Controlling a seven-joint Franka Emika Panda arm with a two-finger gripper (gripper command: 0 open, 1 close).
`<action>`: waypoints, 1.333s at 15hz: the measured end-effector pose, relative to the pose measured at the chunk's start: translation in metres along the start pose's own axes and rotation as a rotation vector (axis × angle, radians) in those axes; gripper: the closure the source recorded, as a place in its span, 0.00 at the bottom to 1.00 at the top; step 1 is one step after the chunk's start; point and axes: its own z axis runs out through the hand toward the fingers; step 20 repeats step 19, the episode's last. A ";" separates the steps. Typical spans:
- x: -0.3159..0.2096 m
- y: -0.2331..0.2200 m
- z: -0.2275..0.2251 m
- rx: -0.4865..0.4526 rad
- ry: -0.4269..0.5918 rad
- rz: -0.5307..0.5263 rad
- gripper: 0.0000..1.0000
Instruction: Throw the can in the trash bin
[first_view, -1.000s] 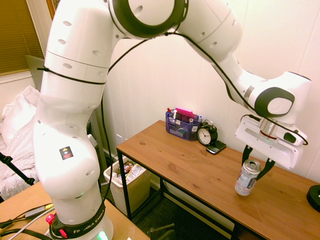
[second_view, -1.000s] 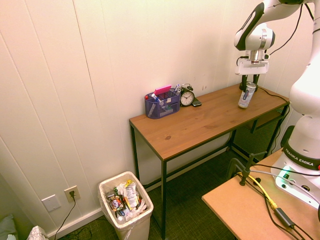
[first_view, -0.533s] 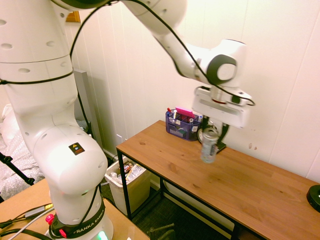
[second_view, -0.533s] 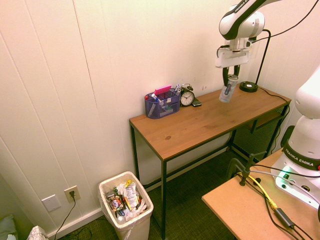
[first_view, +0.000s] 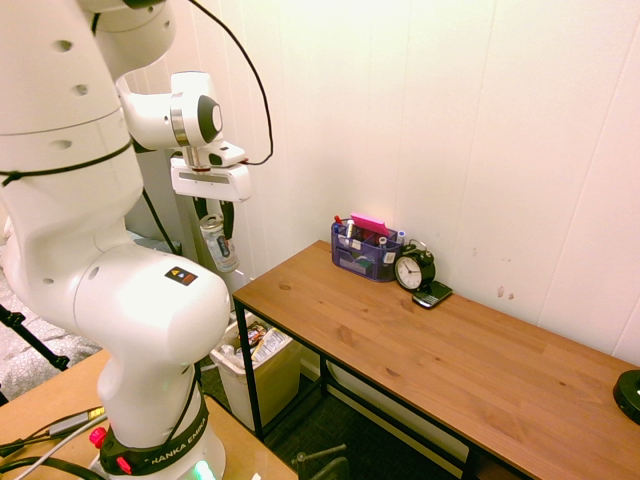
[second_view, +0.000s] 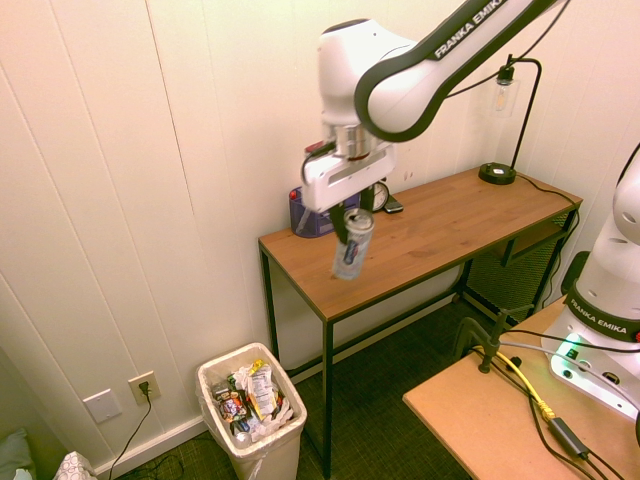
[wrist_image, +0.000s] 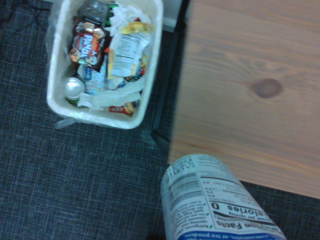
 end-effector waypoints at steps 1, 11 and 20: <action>-0.001 -0.021 0.005 0.001 -0.005 0.002 1.00; 0.058 -0.198 0.082 0.041 -0.060 0.092 0.00; 0.087 -0.219 0.060 0.036 -0.045 0.133 0.00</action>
